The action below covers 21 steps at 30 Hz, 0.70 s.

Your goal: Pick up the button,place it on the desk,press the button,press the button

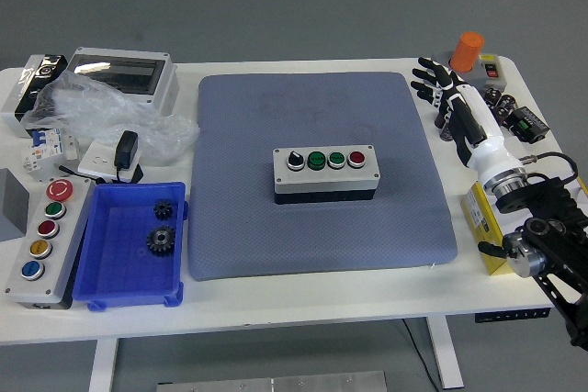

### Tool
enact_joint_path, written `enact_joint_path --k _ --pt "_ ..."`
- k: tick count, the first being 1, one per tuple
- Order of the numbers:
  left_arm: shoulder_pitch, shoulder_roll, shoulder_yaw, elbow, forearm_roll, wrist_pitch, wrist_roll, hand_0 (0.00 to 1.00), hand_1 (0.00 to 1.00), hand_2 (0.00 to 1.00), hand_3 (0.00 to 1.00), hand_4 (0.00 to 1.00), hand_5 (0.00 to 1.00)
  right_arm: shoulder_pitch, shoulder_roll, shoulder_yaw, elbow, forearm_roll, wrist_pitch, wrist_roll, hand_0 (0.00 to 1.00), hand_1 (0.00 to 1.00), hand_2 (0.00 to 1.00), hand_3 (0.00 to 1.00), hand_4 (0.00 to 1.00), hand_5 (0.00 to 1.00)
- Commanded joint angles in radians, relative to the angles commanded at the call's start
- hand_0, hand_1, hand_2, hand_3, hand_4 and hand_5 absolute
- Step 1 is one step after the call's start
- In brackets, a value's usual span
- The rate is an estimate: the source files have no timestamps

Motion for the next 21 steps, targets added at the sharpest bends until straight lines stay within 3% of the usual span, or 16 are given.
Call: enact_joint_path --k 13,21 --pt "0.014 -0.003 -0.09 -0.008 0.036 0.002 0.0 0.662 0.689 0.613 0.642 0.648 0.348 -0.025 -0.048 0.081 0.05 -0.031 0.017 -0.035 0.889 0.819 0.826 0.828 0.998 0.958" --pt "-0.034 -0.02 -0.1 -0.017 0.068 0.003 -0.001 0.662 0.69 0.612 0.641 0.651 0.344 -0.071 -0.057 0.166 0.091 -0.046 0.024 -0.04 0.886 0.804 0.82 0.804 0.998 0.945"
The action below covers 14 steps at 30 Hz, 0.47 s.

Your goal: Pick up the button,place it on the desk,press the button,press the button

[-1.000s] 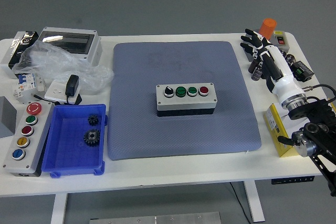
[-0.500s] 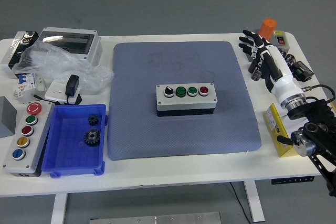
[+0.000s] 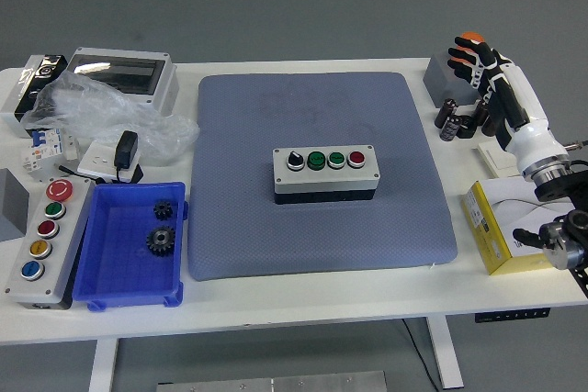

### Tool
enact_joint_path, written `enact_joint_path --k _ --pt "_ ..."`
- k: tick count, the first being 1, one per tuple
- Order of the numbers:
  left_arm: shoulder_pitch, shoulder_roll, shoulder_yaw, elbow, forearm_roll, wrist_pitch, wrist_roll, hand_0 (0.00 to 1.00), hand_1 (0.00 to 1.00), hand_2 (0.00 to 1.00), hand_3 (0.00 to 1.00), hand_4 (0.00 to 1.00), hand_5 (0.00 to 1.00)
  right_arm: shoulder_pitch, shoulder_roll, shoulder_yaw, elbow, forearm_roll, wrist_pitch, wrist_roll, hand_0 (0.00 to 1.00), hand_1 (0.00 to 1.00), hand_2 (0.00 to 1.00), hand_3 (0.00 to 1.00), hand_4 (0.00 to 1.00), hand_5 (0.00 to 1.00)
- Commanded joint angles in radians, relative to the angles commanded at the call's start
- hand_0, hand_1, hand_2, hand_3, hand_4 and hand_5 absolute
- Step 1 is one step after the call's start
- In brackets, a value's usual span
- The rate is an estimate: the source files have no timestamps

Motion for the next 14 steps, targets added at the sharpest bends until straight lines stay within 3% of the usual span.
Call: enact_joint_path --k 14 --pt "-0.025 -0.024 0.028 0.004 -0.001 0.0 -0.001 0.662 0.69 0.612 0.642 0.649 0.341 -0.014 0.003 0.059 0.02 0.0 -0.007 0.014 0.861 0.784 0.801 0.775 0.998 0.932"
